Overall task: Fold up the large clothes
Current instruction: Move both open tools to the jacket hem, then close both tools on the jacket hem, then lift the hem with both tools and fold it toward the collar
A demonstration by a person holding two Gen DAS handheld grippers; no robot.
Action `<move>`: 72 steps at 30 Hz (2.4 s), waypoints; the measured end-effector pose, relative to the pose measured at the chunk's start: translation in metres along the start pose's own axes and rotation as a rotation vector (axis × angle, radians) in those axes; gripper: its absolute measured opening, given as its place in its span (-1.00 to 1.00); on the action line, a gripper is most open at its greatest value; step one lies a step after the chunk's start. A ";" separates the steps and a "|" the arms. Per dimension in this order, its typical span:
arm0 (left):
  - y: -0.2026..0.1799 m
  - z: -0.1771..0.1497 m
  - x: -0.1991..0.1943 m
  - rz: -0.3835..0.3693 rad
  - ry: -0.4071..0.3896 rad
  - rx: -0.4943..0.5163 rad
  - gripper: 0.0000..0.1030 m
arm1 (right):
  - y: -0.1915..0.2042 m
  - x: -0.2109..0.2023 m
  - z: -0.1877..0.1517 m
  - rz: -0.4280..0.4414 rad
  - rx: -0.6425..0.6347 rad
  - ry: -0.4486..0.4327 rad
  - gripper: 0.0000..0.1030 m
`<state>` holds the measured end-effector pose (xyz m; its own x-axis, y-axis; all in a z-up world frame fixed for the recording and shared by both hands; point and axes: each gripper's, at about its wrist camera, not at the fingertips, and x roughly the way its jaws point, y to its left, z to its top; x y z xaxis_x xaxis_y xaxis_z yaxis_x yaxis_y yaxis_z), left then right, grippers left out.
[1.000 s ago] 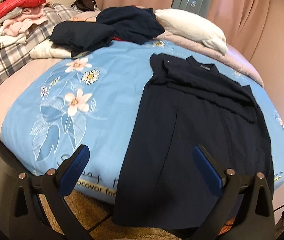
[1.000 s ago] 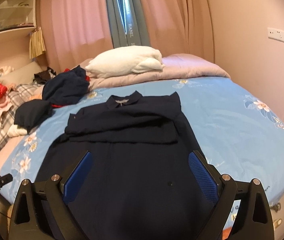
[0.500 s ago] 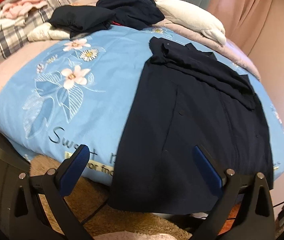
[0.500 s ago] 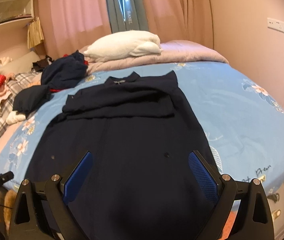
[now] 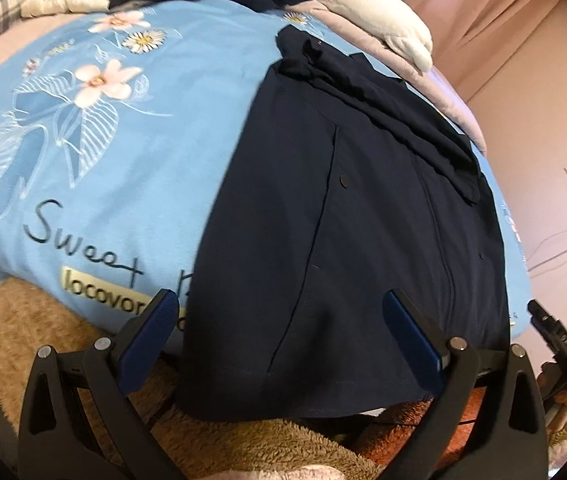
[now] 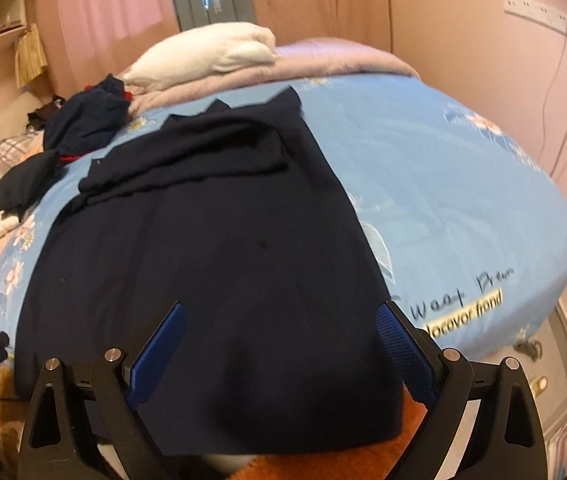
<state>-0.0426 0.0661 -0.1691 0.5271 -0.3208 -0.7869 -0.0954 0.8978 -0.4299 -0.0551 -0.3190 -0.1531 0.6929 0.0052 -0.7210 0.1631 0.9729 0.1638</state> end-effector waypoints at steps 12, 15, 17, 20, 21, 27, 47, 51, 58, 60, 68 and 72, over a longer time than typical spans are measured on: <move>0.007 0.000 0.020 -0.083 0.071 -0.004 0.90 | -0.027 0.014 -0.020 -0.026 0.069 0.096 0.86; 0.017 -0.004 0.015 -0.133 0.079 -0.048 0.89 | -0.030 0.019 -0.024 -0.043 0.076 0.117 0.86; 0.021 -0.007 0.012 -0.137 0.082 -0.065 0.83 | -0.031 0.018 -0.026 -0.051 0.074 0.117 0.86; 0.019 -0.010 0.007 -0.087 0.063 -0.063 0.63 | -0.035 0.019 -0.029 -0.047 0.076 0.125 0.86; 0.017 -0.010 0.005 -0.071 0.060 -0.050 0.62 | -0.036 0.020 -0.029 -0.048 0.076 0.127 0.85; 0.010 -0.012 0.007 -0.027 0.067 0.001 0.61 | -0.039 0.021 -0.032 -0.046 0.071 0.128 0.69; 0.005 -0.019 0.018 -0.101 0.071 0.020 0.76 | -0.050 0.042 -0.046 0.086 0.094 0.193 -0.05; 0.009 -0.019 0.017 -0.193 0.092 -0.011 0.43 | -0.051 0.041 -0.048 0.100 0.089 0.182 -0.31; -0.006 -0.022 0.011 -0.091 0.077 0.047 -0.83 | -0.045 0.031 -0.046 0.097 0.068 0.140 -0.86; -0.011 -0.020 0.005 -0.076 0.056 0.052 -0.87 | -0.044 0.021 -0.043 0.121 0.065 0.113 -0.87; -0.044 0.000 -0.060 -0.167 -0.122 0.073 -0.91 | -0.036 -0.031 -0.017 0.237 0.019 -0.036 -0.89; -0.045 0.002 -0.079 -0.252 -0.140 0.040 -0.91 | -0.033 -0.048 -0.008 0.294 0.021 -0.101 -0.89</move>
<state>-0.0777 0.0522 -0.0868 0.6419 -0.4930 -0.5873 0.0856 0.8072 -0.5840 -0.0995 -0.3497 -0.1293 0.7788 0.2619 -0.5700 -0.0415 0.9282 0.3699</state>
